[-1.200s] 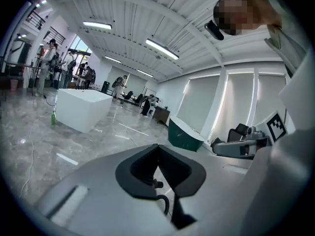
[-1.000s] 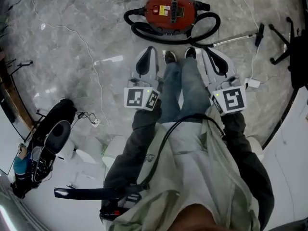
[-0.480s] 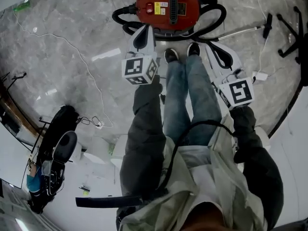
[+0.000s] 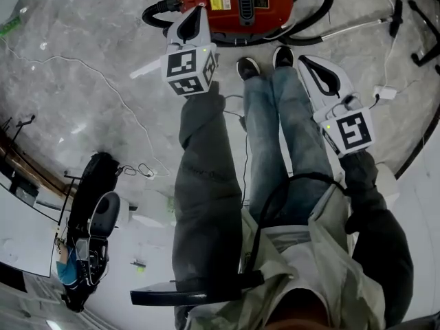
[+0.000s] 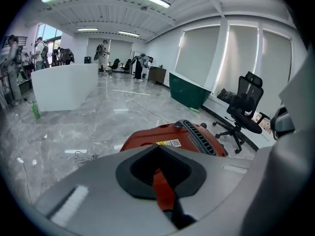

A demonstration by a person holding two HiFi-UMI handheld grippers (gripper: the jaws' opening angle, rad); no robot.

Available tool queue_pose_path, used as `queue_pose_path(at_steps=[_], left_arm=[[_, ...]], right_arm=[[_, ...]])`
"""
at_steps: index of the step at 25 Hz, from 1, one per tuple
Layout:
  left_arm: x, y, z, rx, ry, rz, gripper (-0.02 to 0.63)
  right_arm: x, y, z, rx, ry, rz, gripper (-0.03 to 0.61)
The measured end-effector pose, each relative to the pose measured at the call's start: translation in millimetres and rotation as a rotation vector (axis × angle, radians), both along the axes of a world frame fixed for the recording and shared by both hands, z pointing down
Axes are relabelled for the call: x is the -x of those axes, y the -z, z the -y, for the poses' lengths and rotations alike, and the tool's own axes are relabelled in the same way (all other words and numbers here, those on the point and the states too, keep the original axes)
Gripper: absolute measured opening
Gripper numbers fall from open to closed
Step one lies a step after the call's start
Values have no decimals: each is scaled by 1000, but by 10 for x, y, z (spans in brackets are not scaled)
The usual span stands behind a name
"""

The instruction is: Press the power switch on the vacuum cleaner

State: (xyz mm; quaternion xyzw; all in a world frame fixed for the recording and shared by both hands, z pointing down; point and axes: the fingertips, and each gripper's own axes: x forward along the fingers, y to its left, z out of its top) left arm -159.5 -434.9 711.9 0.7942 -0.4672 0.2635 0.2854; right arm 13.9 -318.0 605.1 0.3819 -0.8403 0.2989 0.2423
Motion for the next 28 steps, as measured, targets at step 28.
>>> queue_pose_path(at_steps=[28], left_arm=[[-51, -117, 50, -25, 24, 34, 5]], right_arm=[[-218, -12, -125, 33, -25, -2, 1]])
